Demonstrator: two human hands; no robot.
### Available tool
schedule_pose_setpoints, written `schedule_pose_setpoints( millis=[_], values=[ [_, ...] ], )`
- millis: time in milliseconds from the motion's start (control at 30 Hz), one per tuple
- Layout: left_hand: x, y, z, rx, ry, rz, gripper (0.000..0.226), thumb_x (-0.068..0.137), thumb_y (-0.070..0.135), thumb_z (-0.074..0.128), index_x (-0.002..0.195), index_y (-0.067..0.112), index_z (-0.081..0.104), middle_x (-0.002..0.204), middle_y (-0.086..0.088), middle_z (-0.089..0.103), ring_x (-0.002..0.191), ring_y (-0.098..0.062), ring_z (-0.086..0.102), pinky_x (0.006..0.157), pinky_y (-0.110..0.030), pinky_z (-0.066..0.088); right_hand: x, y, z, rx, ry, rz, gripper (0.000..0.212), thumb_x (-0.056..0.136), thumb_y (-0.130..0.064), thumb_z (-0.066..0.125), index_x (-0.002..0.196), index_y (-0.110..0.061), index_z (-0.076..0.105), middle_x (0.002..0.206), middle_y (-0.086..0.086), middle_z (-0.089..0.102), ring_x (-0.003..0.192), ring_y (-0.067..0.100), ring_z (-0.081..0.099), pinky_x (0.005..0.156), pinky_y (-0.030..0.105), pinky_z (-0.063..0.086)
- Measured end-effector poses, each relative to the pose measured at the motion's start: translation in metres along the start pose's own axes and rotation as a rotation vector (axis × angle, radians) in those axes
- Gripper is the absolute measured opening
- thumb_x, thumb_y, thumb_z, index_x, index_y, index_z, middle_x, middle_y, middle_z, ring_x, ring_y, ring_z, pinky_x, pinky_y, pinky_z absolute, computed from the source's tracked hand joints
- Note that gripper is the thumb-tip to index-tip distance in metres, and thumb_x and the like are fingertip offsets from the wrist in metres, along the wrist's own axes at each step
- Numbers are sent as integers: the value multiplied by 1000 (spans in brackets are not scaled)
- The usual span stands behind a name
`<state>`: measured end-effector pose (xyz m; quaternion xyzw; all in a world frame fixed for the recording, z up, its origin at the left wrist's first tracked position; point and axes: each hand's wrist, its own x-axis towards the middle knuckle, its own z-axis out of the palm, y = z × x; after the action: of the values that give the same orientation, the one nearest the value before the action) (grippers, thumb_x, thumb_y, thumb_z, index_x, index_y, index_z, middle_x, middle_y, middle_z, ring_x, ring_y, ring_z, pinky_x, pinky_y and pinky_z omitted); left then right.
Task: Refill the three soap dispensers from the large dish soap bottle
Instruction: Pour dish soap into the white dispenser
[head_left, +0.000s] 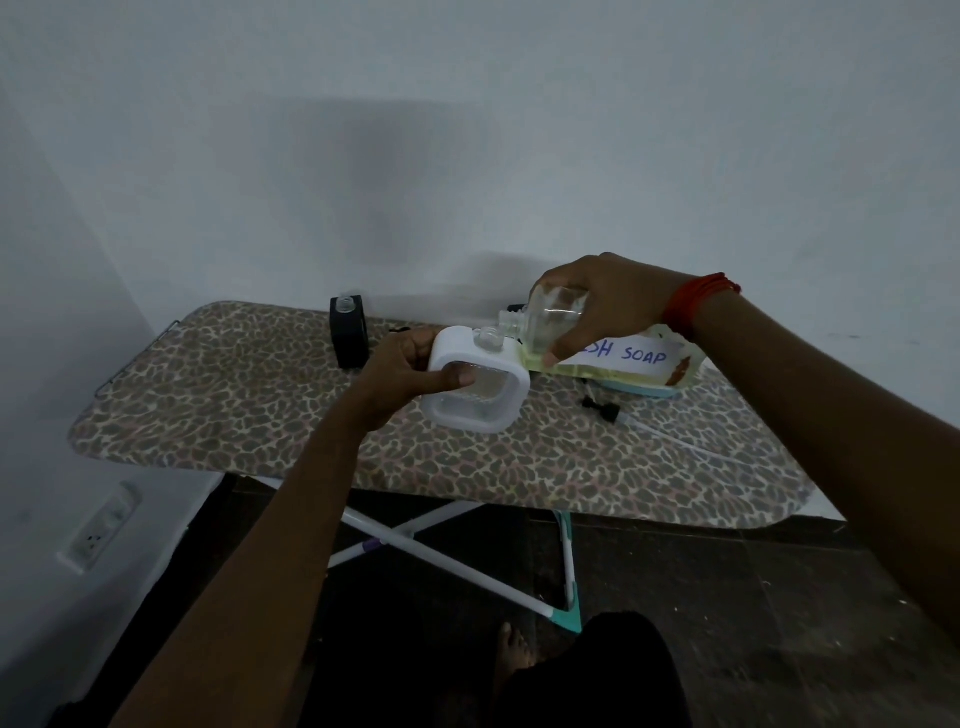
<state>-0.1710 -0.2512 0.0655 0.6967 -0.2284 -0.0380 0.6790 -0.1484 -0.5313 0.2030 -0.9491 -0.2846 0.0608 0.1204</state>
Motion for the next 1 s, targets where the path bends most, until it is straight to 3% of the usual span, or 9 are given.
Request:
schedule_pose_setpoints(
  millis=[100,233,367,800,1000],
  values=[
    [0,1,1,8,7,-11,46,82,10,81,124,23,70,118,-5,75,109,-25,71,87,-34,60,-1,-2,-2,-5,-11,9,72,63,-60,86,126,-34,62,120,-16,62,109,12,58,92,30,45],
    [-1,3,4,6,22,-9,49,77,20,84,124,22,70,118,-6,74,109,-27,71,89,-37,60,-4,-5,-5,-21,-20,13,74,64,-60,86,127,-33,62,122,-13,63,111,13,59,98,34,48],
    [1,0,5,10,18,1,48,81,6,81,127,16,68,120,-10,73,111,-30,70,92,-42,59,-3,-4,-6,-27,-30,15,70,65,-57,87,126,-34,62,119,-13,65,109,13,60,95,34,49],
    [3,-5,9,45,32,-20,52,84,1,77,134,3,62,124,-15,71,114,-34,68,97,-53,55,-3,-2,-7,-36,-39,7,65,60,-65,85,116,-39,64,111,-19,66,102,9,62,85,29,49],
    [2,-5,10,37,36,-35,53,84,0,77,134,3,61,126,-17,70,115,-35,67,99,-55,54,-4,-4,-8,-69,-45,15,70,62,-62,85,123,-35,63,118,-13,65,107,15,60,94,36,50]
  ],
)
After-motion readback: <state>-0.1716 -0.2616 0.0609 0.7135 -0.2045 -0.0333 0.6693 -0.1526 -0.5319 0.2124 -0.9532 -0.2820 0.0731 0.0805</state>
